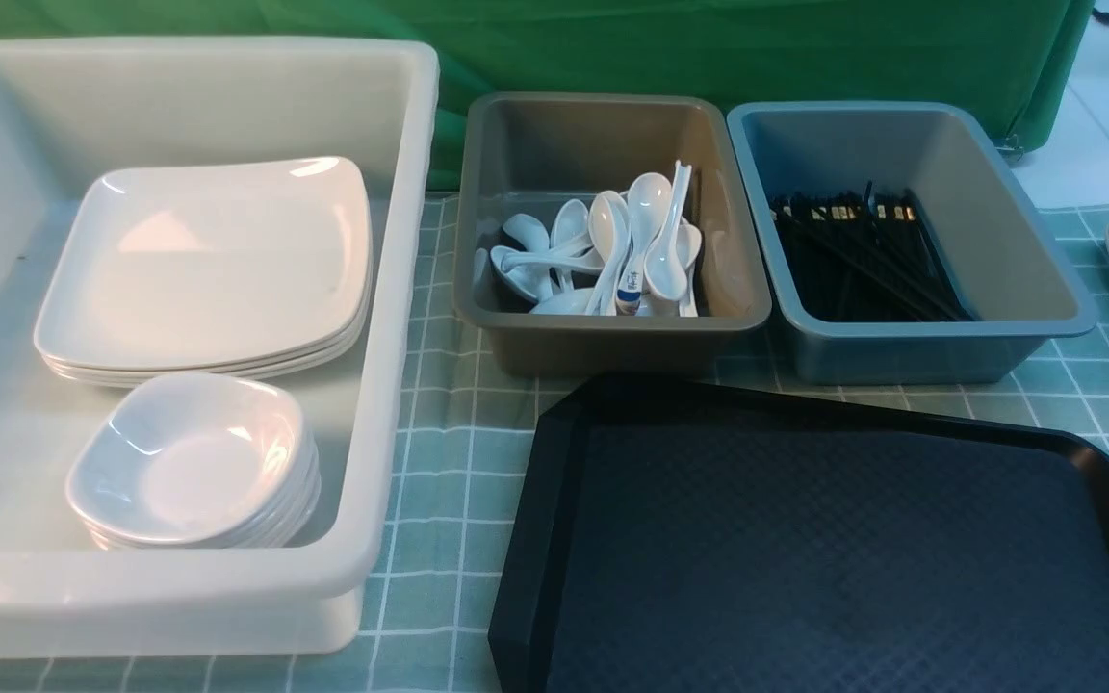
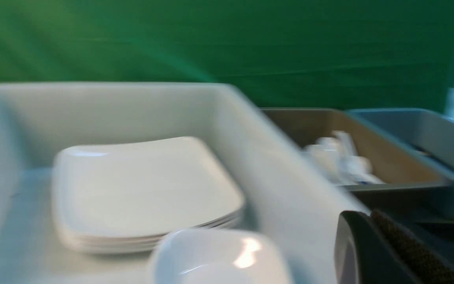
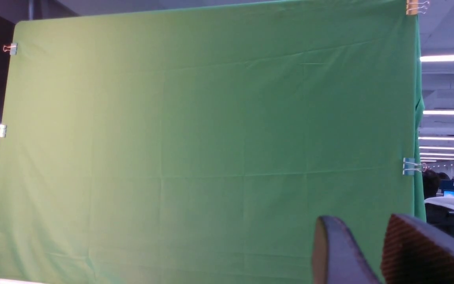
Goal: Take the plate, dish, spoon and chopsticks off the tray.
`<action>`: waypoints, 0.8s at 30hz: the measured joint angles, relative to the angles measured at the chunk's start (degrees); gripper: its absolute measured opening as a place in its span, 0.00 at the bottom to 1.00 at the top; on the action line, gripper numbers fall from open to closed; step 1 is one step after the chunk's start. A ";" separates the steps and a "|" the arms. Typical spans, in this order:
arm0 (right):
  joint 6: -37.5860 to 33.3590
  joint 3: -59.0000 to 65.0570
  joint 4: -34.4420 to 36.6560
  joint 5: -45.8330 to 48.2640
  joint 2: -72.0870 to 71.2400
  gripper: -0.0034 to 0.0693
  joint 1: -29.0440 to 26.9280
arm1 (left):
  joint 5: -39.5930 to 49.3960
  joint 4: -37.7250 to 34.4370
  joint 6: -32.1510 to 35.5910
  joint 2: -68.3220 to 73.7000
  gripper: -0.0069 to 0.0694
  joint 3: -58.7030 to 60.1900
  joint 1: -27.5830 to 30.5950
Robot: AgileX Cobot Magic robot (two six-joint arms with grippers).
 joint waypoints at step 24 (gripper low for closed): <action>0.00 0.00 0.00 0.04 0.00 0.37 0.00 | -4.24 12.17 -4.19 -1.34 0.11 13.87 6.01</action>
